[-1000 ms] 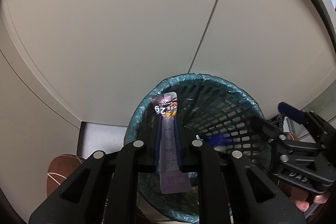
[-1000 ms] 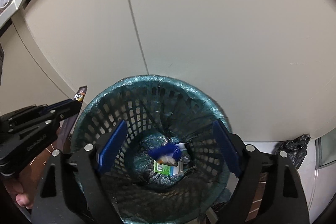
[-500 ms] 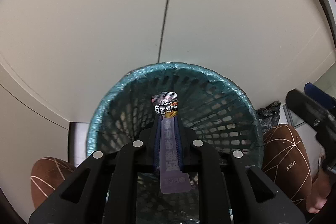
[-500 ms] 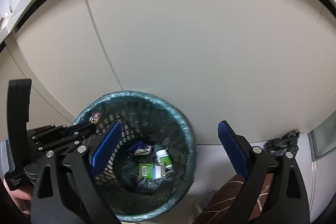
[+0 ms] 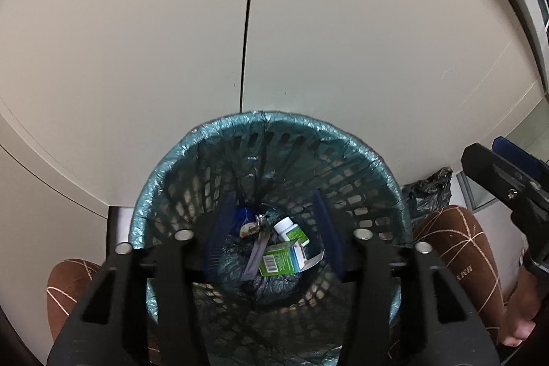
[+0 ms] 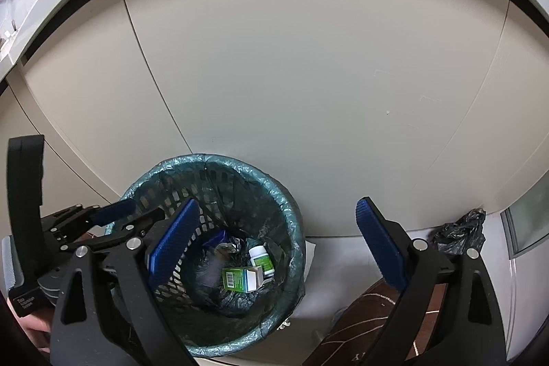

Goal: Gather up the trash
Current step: 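Raise both tools from the wastebasket toward the counter, then grasp the yellow snack wrapper with the left tool while the right tool grasps the milk carton, then carry the wrapper and milk carton down over the teal wastebasket, then open the right tool to drop the carton while the left tool releases the wrapper, then raise both tools from the wastebasket back toward the counter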

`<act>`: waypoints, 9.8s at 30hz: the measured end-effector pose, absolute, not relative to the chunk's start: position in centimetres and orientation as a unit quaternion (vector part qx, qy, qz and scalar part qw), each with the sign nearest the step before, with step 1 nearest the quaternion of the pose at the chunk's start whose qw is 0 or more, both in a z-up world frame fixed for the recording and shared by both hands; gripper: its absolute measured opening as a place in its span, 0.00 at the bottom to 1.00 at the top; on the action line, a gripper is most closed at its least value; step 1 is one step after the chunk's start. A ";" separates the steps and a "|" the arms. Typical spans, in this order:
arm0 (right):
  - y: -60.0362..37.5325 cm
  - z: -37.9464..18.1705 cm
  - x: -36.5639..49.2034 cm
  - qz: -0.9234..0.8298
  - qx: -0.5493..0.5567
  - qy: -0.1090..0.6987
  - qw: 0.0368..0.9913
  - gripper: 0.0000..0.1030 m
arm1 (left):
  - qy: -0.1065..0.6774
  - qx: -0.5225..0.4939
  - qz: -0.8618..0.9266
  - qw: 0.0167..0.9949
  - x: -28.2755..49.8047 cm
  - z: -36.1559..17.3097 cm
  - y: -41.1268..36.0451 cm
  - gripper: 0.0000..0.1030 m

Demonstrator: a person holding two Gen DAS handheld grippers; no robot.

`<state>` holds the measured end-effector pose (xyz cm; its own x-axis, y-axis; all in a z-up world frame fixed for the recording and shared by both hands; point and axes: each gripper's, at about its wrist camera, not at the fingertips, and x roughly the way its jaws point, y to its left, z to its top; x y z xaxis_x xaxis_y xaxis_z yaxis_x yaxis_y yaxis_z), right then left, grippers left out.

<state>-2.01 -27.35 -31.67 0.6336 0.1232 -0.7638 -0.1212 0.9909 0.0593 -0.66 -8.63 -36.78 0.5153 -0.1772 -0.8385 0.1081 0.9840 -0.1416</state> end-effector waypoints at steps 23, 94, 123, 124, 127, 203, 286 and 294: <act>-28.1 -20.9 -2.6 0.069 0.008 0.320 0.945 0.93 | 0.367 -0.042 -0.048 0.928 -2.5 -21.5 -5.3 0.94; -27.6 -6.6 32.2 0.091 0.011 0.308 0.947 0.44 | 0.453 -0.053 0.064 0.888 17.0 -9.9 -2.6 0.48; -29.3 -2.9 21.9 0.005 -0.015 0.283 0.959 0.38 | 0.427 -0.066 0.047 0.900 14.7 -7.9 -2.4 0.40; -29.4 -2.7 21.1 0.007 -0.011 0.282 0.959 0.38 | 0.425 -0.067 0.044 0.901 14.4 -7.6 -2.5 0.40; -29.4 -2.5 19.1 0.009 -0.013 0.286 0.958 0.38 | 0.417 -0.067 0.033 0.906 13.5 -6.8 -3.2 0.40; -19.2 -29.4 -4.1 0.125 -0.054 0.405 0.904 0.38 | 0.429 -0.070 -0.058 0.899 -4.7 -27.5 -3.5 0.40; -27.1 -18.7 -3.4 0.104 0.011 0.329 0.939 0.88 | 0.403 -0.052 -0.068 0.911 -2.3 -21.1 -4.7 0.94; -26.3 -13.1 -1.1 0.108 0.007 0.308 0.945 0.88 | 0.361 -0.046 -0.050 0.930 -1.3 -14.6 -3.6 0.94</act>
<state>-1.15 -26.31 -13.05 0.7869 0.2081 -0.5810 -0.2001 0.9766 0.0789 -1.29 -3.55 -14.64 0.7344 -0.1260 -0.6669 0.0595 0.9908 -0.1217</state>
